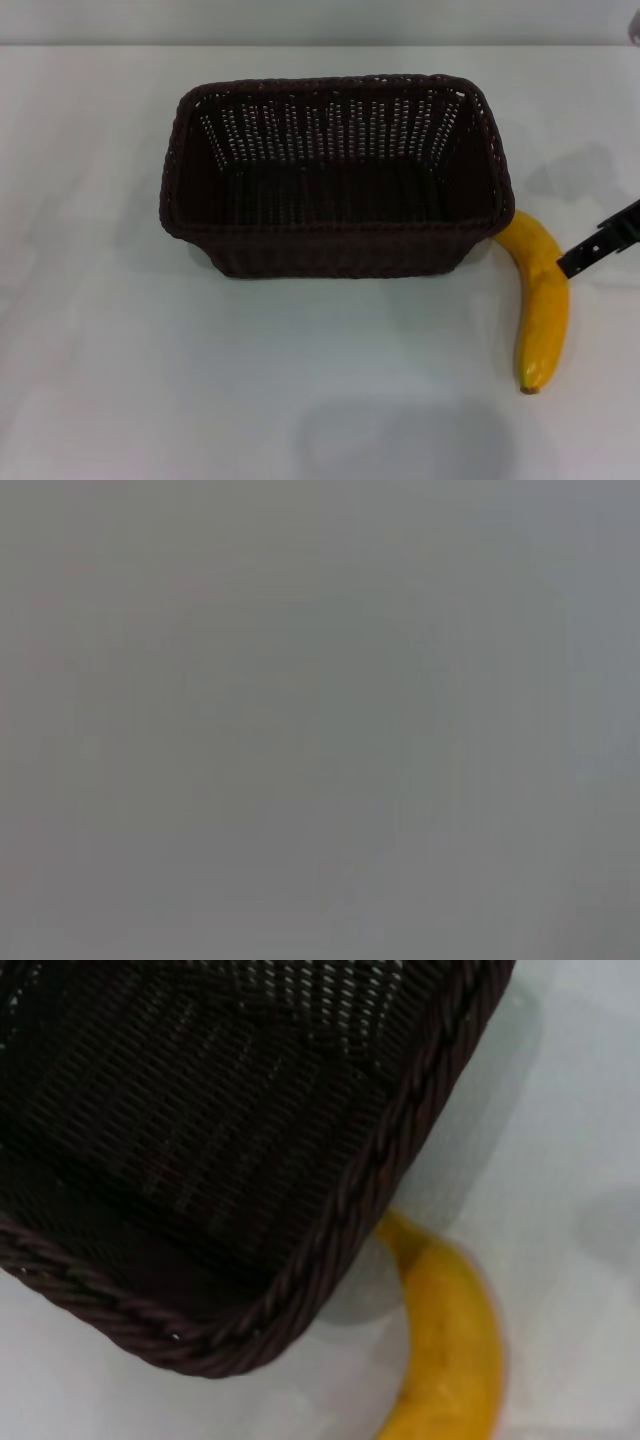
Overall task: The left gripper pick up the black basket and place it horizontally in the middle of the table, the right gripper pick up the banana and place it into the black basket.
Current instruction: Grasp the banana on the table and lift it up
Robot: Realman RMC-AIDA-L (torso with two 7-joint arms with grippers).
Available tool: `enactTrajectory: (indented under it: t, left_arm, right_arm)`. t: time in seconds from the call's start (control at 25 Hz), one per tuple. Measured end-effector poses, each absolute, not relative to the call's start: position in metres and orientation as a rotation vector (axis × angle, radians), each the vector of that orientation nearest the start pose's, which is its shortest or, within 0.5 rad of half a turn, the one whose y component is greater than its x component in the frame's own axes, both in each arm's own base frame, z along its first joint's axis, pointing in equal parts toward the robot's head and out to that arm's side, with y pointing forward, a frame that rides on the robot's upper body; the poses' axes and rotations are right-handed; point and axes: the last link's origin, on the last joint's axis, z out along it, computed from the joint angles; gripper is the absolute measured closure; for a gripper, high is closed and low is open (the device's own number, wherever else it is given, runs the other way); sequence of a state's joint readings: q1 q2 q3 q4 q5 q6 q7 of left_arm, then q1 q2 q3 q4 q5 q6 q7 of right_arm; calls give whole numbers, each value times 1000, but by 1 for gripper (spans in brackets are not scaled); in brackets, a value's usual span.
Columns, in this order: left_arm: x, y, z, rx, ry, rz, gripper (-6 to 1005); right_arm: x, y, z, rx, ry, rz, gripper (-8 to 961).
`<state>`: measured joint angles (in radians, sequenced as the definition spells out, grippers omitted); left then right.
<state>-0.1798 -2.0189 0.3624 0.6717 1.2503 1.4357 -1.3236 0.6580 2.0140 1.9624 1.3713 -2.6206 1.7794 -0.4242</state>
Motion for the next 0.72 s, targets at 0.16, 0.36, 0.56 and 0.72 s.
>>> enactTrajectory:
  t: [0.16, 0.36, 0.56, 0.72]
  left_arm:
    - [-380, 260, 169, -1510, -706, -1090, 276]
    - [-383, 255, 169, -1500, -717, -1087, 276]
    - [-385, 254, 169, -1498, -720, -1083, 275]
    - [-385, 253, 169, -1492, -719, -1083, 275]
  right_arm:
    - [194, 359, 46, -2428, 1358, -444, 110]
    - [200, 361, 33, -2424, 1403, -419, 110]
    - [197, 360, 21, -2414, 1401, -439, 110]
    - [189, 360, 10, -2410, 1358, -483, 110]
